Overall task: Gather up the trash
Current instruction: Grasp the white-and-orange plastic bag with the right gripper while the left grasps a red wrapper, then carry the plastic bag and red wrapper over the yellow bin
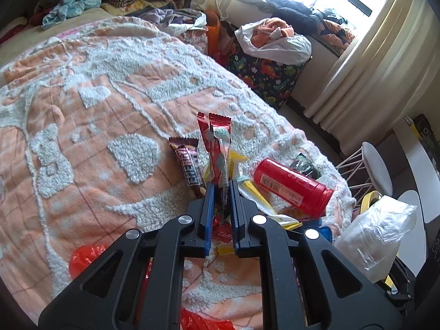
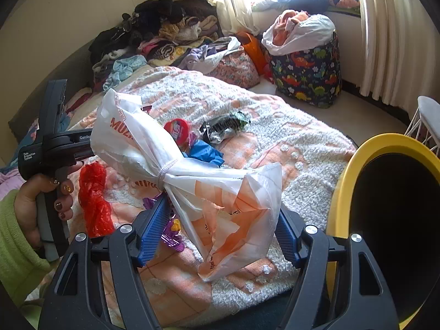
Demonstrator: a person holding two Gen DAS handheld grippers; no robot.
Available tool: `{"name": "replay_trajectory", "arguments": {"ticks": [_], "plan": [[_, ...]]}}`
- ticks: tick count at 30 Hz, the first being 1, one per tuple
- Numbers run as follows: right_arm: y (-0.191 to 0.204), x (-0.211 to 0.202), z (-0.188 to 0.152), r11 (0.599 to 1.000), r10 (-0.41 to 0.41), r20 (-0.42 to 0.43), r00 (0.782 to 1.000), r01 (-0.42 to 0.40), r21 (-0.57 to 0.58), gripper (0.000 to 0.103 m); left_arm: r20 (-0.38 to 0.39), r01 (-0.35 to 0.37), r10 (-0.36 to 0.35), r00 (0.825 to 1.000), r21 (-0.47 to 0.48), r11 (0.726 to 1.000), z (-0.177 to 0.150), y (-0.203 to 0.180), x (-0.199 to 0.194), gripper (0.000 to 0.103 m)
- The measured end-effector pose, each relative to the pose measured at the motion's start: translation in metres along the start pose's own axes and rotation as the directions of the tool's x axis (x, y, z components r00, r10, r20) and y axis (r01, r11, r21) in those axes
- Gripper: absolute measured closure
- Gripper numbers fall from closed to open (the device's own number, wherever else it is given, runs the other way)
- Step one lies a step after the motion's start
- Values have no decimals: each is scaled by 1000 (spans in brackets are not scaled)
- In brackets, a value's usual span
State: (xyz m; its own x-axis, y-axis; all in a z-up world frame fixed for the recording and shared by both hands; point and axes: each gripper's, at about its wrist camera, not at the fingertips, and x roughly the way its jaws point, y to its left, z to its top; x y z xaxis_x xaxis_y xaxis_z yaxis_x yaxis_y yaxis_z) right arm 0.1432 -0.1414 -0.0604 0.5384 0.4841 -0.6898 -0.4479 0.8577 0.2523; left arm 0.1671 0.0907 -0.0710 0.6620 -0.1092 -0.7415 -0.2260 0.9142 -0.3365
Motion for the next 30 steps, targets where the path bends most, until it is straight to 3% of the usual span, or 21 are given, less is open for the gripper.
{"name": "replay_trajectory", "arguments": {"ticks": [16,30], "plan": [[-20,-51,5,999,-41,82,996,38,38,35,73,44,-47,996,38,998,10,-42,-28,97],[-64,-78,-2,984,-115,135,984,94,155,35,74,116,-122,990,81,990,3,-84,-32,97]]}}
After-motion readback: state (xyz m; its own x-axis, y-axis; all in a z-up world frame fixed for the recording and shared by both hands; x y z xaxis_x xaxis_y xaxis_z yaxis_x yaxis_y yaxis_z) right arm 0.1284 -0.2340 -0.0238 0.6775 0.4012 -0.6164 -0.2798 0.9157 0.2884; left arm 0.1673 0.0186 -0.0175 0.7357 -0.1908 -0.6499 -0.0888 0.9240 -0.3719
